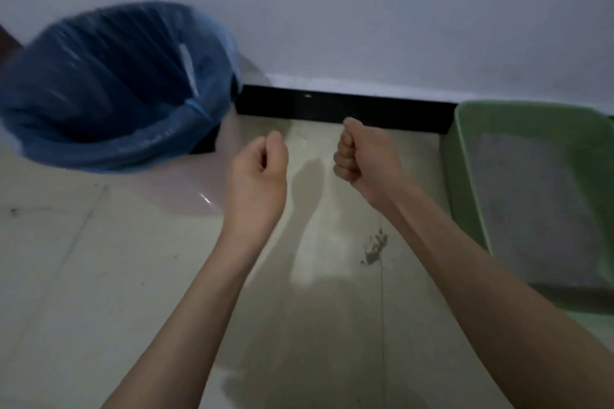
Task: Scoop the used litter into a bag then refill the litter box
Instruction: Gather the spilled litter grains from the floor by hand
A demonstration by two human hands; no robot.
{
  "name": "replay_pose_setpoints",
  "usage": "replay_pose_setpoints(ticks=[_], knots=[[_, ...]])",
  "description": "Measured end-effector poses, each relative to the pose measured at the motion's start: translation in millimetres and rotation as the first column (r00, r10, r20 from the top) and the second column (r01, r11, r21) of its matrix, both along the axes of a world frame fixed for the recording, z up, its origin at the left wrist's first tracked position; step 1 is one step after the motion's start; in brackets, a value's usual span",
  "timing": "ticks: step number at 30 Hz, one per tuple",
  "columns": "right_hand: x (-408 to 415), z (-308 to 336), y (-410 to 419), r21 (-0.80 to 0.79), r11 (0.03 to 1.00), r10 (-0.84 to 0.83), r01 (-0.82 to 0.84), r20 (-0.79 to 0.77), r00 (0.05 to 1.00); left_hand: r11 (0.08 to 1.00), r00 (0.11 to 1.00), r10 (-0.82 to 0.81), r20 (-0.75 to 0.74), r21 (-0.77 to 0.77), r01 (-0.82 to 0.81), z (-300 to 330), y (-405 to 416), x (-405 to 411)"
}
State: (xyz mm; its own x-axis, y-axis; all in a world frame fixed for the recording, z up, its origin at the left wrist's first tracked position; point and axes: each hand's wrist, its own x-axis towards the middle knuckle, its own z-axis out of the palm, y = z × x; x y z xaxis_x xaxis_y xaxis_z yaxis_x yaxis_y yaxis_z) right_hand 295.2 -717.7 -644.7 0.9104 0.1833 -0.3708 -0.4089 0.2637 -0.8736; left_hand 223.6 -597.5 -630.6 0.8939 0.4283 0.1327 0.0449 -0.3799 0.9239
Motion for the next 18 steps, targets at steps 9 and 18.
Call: replay_pose_setpoints(ticks=[9,18], knots=[[42,102,160,-0.387,0.883,0.382,-0.266,0.265,0.885,0.904,0.985,0.175,-0.004,0.397,-0.159,83,140,40],[48,101,184,-0.828,0.437,0.75,-0.352,0.119,0.651,0.638,0.922,0.299,-0.245,0.77,-0.003,75,191,44]])
